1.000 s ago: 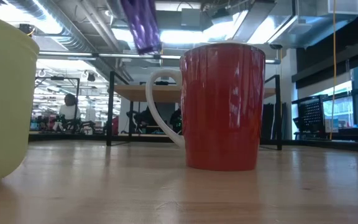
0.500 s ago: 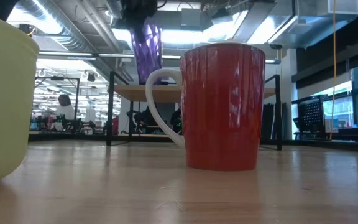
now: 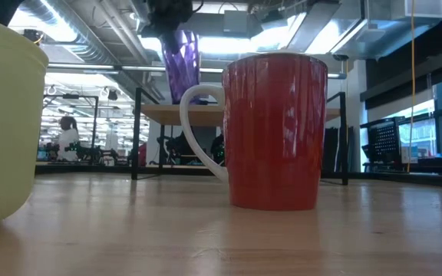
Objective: Stack small to large cups/mugs on shelf
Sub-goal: Put the violet cup on the shelf
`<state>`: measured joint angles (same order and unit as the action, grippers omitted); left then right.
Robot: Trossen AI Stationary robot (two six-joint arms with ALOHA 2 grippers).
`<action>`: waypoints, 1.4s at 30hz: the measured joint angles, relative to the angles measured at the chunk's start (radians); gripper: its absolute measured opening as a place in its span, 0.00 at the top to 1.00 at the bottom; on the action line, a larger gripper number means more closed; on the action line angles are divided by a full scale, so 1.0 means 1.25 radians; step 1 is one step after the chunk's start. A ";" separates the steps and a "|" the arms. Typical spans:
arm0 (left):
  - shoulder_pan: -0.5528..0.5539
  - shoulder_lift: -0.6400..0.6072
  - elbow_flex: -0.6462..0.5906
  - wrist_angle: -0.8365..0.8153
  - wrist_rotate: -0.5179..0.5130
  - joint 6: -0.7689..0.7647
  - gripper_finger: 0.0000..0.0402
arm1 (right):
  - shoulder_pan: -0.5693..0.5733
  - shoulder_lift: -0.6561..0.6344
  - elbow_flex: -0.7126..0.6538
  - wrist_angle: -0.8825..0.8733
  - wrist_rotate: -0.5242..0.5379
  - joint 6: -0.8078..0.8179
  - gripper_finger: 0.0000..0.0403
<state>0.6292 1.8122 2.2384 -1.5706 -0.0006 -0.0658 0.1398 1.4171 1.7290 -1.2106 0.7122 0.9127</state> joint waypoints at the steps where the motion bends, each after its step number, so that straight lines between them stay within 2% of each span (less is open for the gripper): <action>1: 0.002 0.000 -0.002 -0.001 0.002 -0.002 1.00 | 0.000 0.000 0.000 0.000 0.000 0.000 0.26; 5: 0.005 0.000 -0.003 0.000 0.025 -0.009 1.00 | 0.000 0.000 0.000 0.000 0.000 0.000 0.26; 16: 0.004 0.000 -0.003 0.000 0.015 -0.033 0.98 | 0.002 0.000 0.000 0.000 -0.005 -0.001 0.26; 20: 0.004 0.000 -0.003 0.000 0.043 -0.044 0.98 | 0.002 0.000 0.000 0.000 -0.005 -0.004 0.26; 29: 0.005 0.000 -0.004 0.000 0.026 -0.052 0.97 | 0.002 0.000 0.000 0.001 -0.042 -0.020 0.26; 42: 0.004 0.000 -0.004 0.000 0.031 -0.068 0.97 | 0.002 0.000 0.000 0.001 -0.044 -0.045 0.26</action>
<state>0.6346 1.8118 2.2337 -1.5711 0.0378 -0.1509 0.1425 1.4174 1.7287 -1.2098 0.6579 0.8562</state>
